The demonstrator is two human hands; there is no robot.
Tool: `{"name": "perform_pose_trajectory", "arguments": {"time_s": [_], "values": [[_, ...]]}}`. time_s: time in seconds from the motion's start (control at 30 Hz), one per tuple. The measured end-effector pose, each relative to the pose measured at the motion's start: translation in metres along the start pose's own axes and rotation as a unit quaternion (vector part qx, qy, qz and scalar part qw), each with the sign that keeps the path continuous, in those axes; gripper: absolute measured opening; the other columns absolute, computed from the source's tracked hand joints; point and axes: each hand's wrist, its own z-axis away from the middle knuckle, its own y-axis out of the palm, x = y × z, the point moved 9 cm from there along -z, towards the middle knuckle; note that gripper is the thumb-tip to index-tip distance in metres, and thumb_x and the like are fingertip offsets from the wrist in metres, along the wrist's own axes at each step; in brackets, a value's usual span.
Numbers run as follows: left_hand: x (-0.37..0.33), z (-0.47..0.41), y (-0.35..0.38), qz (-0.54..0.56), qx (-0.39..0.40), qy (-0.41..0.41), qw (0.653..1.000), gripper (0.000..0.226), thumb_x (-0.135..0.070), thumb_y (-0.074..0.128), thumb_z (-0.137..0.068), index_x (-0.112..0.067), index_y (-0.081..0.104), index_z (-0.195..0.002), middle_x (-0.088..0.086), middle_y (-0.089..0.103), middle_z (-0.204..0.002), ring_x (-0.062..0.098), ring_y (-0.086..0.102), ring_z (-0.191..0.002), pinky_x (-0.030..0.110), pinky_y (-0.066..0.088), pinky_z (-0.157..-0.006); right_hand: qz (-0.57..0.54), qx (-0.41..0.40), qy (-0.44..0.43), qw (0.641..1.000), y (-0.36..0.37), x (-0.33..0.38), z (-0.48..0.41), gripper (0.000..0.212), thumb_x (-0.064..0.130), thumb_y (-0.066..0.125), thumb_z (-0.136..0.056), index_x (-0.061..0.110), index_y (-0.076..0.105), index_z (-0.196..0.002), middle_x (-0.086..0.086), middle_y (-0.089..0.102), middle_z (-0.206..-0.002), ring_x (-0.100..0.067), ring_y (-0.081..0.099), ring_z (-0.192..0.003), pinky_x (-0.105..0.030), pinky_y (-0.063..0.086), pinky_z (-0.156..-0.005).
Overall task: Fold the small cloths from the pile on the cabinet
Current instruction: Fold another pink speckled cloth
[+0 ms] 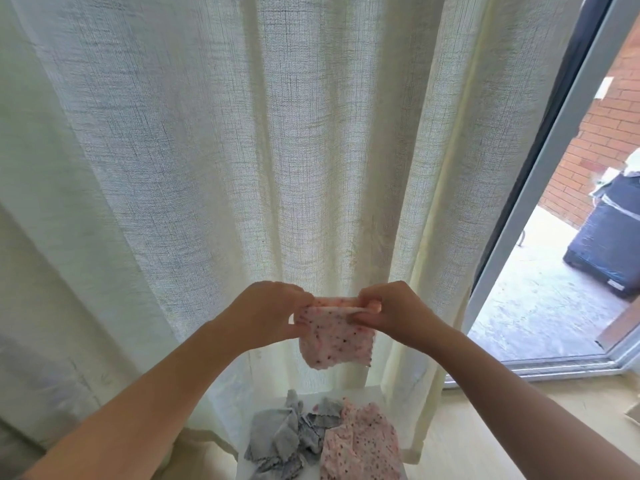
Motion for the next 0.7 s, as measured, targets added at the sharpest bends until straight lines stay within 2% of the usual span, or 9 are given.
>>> {"name": "perform_pose_trajectory", "arguments": {"time_s": [0.17,0.23,0.33,0.4,0.47,0.53,0.6,0.63,0.7], "values": [[0.009,0.0,0.003,0.163,-0.032,-0.042,0.985,0.032,-0.021,0.074,-0.08,-0.033,0.045,-0.074,-0.014,0.058,-0.069,0.005,0.055,-0.062,0.018,0.045,-0.059,-0.095,-0.062,0.052,0.992,-0.005,-0.012,-0.002,0.024,0.03,0.082,-0.075,0.02,0.064,-0.063,0.013,0.056,-0.056,0.0,0.048,-0.057,-0.013,0.037,-0.056],[0.01,0.003,0.004,0.255,-0.031,-0.064,0.964,0.033,-0.012,0.074,-0.081,-0.034,0.051,-0.092,-0.011,0.066,-0.079,0.004,0.064,-0.072,0.018,0.053,-0.067,-0.118,-0.08,0.066,0.988,-0.007,-0.016,-0.004,0.023,0.029,0.083,-0.074,0.027,0.062,-0.064,0.013,0.058,-0.062,-0.001,0.05,-0.06,-0.016,0.04,-0.059],[0.02,0.005,0.008,0.38,-0.044,-0.13,0.915,0.058,-0.007,0.069,-0.085,-0.037,0.043,-0.128,-0.003,0.069,-0.084,0.005,0.066,-0.078,0.023,0.056,-0.08,-0.201,-0.088,0.092,0.971,-0.01,-0.023,-0.005,0.025,0.024,0.082,-0.076,0.031,0.064,-0.091,0.004,0.069,-0.086,-0.013,0.066,-0.076,-0.024,0.054,-0.07],[0.032,0.008,0.022,0.446,-0.034,-0.194,0.873,0.038,-0.009,0.065,-0.088,-0.029,0.055,-0.12,-0.001,0.072,-0.089,0.012,0.068,-0.087,0.031,0.056,-0.087,-0.305,-0.087,0.125,0.94,-0.006,-0.028,-0.004,0.035,0.017,0.08,-0.079,0.028,0.064,-0.107,-0.005,0.073,-0.096,-0.019,0.071,-0.088,-0.031,0.058,-0.08],[0.034,0.012,0.041,0.527,-0.02,-0.256,0.81,0.014,-0.012,0.059,-0.093,-0.018,0.067,-0.104,0.002,0.073,-0.095,0.018,0.069,-0.09,0.038,0.056,-0.09,-0.403,-0.081,0.167,0.896,0.004,-0.031,-0.005,0.028,0.012,0.076,-0.082,0.017,0.067,-0.109,-0.006,0.075,-0.099,-0.023,0.071,-0.095,-0.036,0.057,-0.085],[0.033,0.013,0.057,0.578,-0.055,-0.32,0.749,0.015,-0.02,0.052,-0.099,-0.01,0.063,-0.097,0.007,0.07,-0.092,0.018,0.069,-0.08,0.039,0.06,-0.079,-0.514,-0.077,0.221,0.825,0.022,-0.037,-0.007,0.019,0.011,0.069,-0.088,0.008,0.068,-0.106,-0.011,0.073,-0.102,-0.027,0.07,-0.097,-0.039,0.057,-0.084],[0.032,0.014,0.06,0.524,-0.12,-0.358,0.764,0.027,-0.03,0.042,-0.103,-0.008,0.055,-0.096,0.009,0.065,-0.088,0.017,0.066,-0.069,0.027,0.057,-0.057,-0.569,-0.103,0.272,0.769,0.04,-0.043,-0.008,0.016,0.012,0.062,-0.093,0.005,0.067,-0.107,-0.014,0.071,-0.105,-0.026,0.069,-0.095,-0.038,0.058,-0.08],[0.029,0.015,0.058,0.468,-0.154,-0.356,0.794,0.03,-0.034,0.038,-0.104,-0.008,0.052,-0.096,0.009,0.063,-0.082,0.016,0.063,-0.062,0.02,0.051,-0.048,-0.536,-0.131,0.291,0.782,0.043,-0.047,-0.007,0.016,0.015,0.058,-0.097,0.006,0.065,-0.108,-0.012,0.07,-0.106,-0.025,0.068,-0.096,-0.037,0.057,-0.079],[0.021,0.016,0.057,0.372,-0.199,-0.329,0.845,0.033,-0.039,0.034,-0.104,-0.012,0.049,-0.094,0.004,0.057,-0.067,0.014,0.056,-0.051,0.017,0.04,-0.04,-0.378,-0.198,0.303,0.852,0.04,-0.052,-0.005,0.018,0.022,0.046,-0.102,0.01,0.058,-0.109,-0.007,0.065,-0.104,-0.022,0.064,-0.097,-0.03,0.052,-0.074]]}}
